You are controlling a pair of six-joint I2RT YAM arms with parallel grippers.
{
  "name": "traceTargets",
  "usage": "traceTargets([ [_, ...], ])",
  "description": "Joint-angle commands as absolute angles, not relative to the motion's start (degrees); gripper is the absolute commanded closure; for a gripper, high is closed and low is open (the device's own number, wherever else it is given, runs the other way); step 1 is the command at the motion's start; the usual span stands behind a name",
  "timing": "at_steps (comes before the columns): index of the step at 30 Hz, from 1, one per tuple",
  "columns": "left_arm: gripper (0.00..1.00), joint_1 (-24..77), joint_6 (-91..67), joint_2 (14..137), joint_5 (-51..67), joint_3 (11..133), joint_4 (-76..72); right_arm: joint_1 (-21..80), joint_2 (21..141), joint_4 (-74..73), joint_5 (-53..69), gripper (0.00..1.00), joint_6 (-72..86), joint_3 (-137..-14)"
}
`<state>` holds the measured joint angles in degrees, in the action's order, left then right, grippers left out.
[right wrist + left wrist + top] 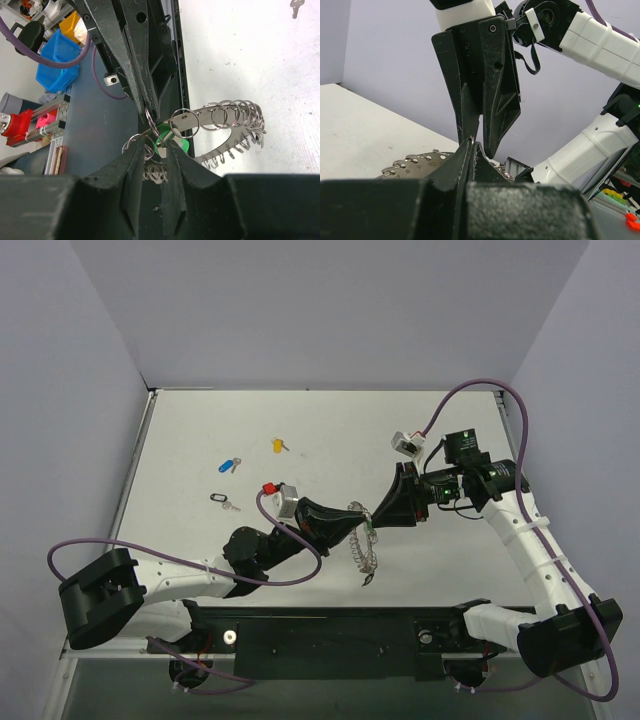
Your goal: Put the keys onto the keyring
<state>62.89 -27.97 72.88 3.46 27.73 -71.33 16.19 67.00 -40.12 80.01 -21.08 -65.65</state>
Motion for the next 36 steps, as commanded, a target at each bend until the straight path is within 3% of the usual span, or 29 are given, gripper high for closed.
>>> traceTargets([
  [1, 1.00, 62.5, -28.7, 72.3, 3.5, 28.2, -84.6, 16.4, 65.7, -40.7, 82.5, 0.82, -22.1, -65.8],
  [9, 1.00, 62.4, -28.9, 72.6, 3.5, 28.0, -84.7, 16.4, 65.7, -40.8, 82.6, 0.88, -22.1, -65.9],
  [21, 1.00, 62.3, -29.4, 72.7, 3.8, 28.2, -84.6, 16.2, 66.2, -40.9, 82.5, 0.88, -21.8, -66.6],
  [25, 1.00, 62.3, -29.3, 72.7, 3.8, 28.2, -84.6, 16.1, 66.2, -40.6, 82.5, 1.00, -21.5, -66.4],
  [36, 1.00, 62.0, -29.2, 72.2, 4.0, 28.1, -85.6, 16.2, 66.1, -36.2, 82.4, 1.00, -16.4, -64.3],
])
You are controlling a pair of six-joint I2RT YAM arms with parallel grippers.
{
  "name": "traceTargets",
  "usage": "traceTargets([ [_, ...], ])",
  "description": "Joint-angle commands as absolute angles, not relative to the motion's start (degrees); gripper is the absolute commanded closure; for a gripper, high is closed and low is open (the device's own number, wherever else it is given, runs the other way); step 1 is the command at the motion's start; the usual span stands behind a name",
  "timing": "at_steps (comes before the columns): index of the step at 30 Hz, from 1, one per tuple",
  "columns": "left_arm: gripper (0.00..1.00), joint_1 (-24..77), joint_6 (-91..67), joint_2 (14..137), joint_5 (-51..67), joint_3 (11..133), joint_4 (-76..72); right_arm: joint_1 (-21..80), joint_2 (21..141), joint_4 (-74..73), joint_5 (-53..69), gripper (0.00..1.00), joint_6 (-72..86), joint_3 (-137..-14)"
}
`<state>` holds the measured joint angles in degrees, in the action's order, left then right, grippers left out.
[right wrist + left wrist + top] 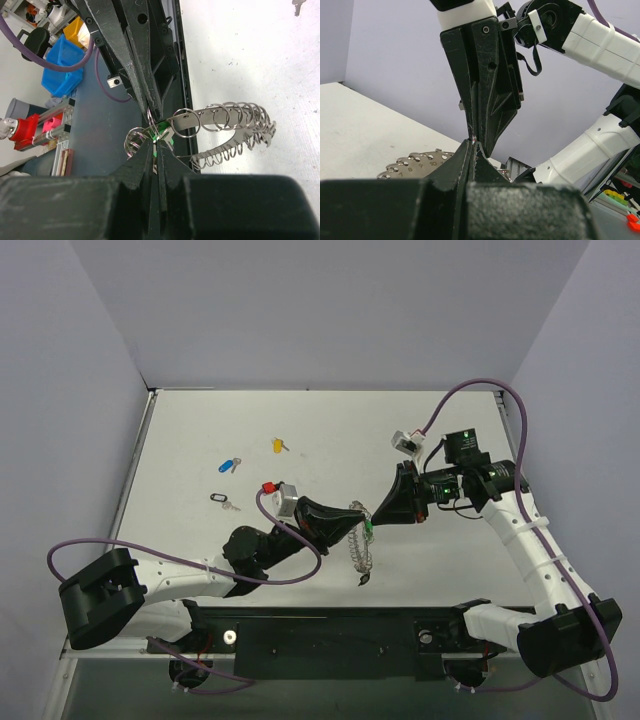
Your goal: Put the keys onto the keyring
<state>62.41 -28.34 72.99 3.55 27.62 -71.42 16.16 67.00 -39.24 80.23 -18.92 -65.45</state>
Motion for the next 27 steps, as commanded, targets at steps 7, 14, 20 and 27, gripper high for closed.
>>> traceTargets([
  [7, 1.00, 61.6, -29.1, 72.3, 4.6, 28.2, -87.1, 17.2, 66.2, -30.1, 81.8, 1.00, -11.0, -61.6],
  [14, 1.00, 61.3, -29.3, 72.5, 5.1, 28.3, -89.0, 18.5, 66.5, -26.5, 81.2, 1.00, -7.2, -59.9],
  [20, 1.00, 61.0, -29.4, 72.2, 5.1, 28.1, -89.8, 18.7, 66.5, -25.8, 81.4, 1.00, -7.0, -59.3],
  [27, 1.00, 60.7, -29.8, 72.0, 5.2, 27.9, -91.5, 19.0, 66.4, -24.8, 81.5, 1.00, -7.0, -58.5],
])
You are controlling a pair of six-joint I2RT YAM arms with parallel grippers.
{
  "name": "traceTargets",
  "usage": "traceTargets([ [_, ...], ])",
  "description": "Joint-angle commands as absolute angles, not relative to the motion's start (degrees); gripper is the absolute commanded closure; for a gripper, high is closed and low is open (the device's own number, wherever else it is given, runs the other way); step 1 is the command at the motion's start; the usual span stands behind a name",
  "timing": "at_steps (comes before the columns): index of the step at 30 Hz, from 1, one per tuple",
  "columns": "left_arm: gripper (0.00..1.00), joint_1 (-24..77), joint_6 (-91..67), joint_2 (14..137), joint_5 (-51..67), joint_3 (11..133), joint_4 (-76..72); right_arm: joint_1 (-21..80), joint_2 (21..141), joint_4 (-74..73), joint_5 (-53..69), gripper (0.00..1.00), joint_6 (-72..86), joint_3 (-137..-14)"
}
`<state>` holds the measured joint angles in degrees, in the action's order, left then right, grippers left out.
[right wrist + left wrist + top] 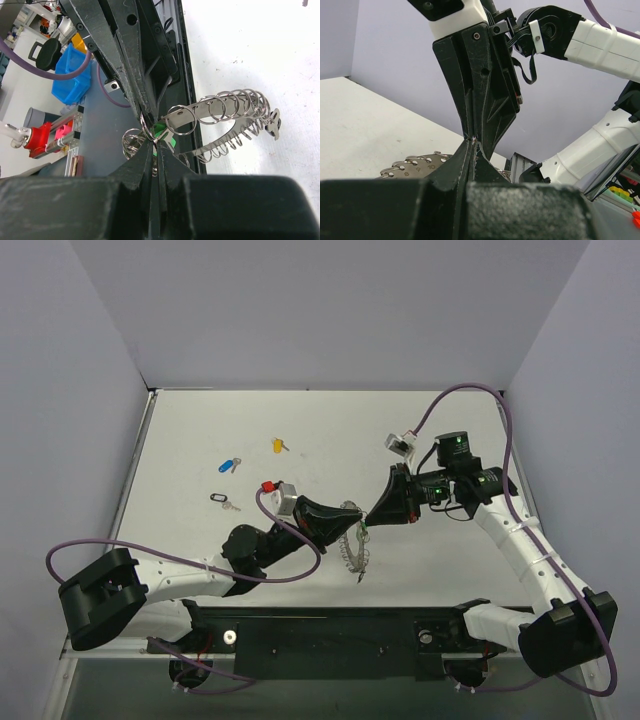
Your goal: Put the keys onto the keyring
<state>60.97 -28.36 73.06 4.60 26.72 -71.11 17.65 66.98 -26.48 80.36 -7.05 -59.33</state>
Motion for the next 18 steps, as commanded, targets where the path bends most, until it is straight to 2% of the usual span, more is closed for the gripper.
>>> traceTargets([
  [1, 1.00, 60.7, -29.8, 71.9, 5.2, 27.9, -91.6, 19.0, 66.4, -24.8, 81.6, 1.00, -7.1, -58.4],
  [18, 1.00, 60.6, -30.3, 72.6, 5.2, 27.9, -94.2, 20.2, 67.1, -31.3, 82.3, 0.98, -17.9, -59.7],
])
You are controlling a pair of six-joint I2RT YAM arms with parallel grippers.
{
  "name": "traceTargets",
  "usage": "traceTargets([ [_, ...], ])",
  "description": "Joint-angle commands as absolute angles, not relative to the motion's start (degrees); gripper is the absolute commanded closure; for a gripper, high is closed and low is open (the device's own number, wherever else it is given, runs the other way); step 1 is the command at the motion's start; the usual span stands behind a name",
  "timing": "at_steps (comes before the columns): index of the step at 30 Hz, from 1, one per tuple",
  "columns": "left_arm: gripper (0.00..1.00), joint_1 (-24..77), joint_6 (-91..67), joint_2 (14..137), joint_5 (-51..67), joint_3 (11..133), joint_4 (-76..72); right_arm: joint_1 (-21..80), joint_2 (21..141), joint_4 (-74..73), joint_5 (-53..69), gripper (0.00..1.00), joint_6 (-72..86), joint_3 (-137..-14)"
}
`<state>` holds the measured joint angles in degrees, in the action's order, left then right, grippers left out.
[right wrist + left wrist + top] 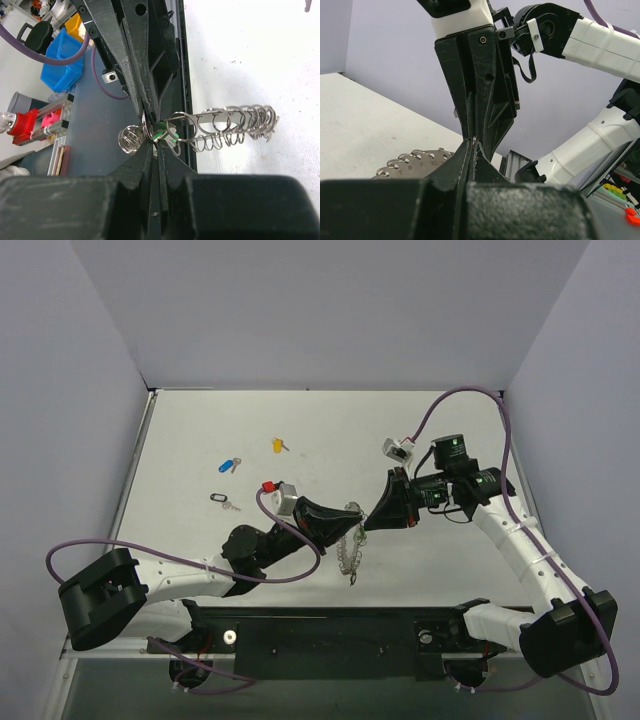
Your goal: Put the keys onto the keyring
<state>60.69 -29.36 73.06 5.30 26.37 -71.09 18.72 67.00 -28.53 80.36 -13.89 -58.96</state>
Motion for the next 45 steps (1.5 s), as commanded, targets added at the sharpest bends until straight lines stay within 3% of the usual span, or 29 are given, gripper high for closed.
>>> traceTargets([
  [1, 1.00, 60.6, -30.4, 72.5, 5.4, 27.9, -94.2, 20.2, 67.2, -31.3, 82.3, 0.98, -17.9, -59.7],
  [22, 1.00, 60.1, -30.1, 71.1, 8.4, 27.2, -93.2, 17.9, 67.8, -31.5, 81.3, 0.95, -16.4, -60.6],
  [36, 1.00, 59.5, -30.7, 70.9, 10.3, 26.5, -93.3, 16.9, 67.8, -31.5, 81.2, 0.87, -14.9, -61.5],
  [45, 1.00, 59.2, -31.6, 70.9, 12.0, 25.8, -92.1, 15.7, 67.2, -32.9, 82.2, 0.95, -14.7, -63.3],
])
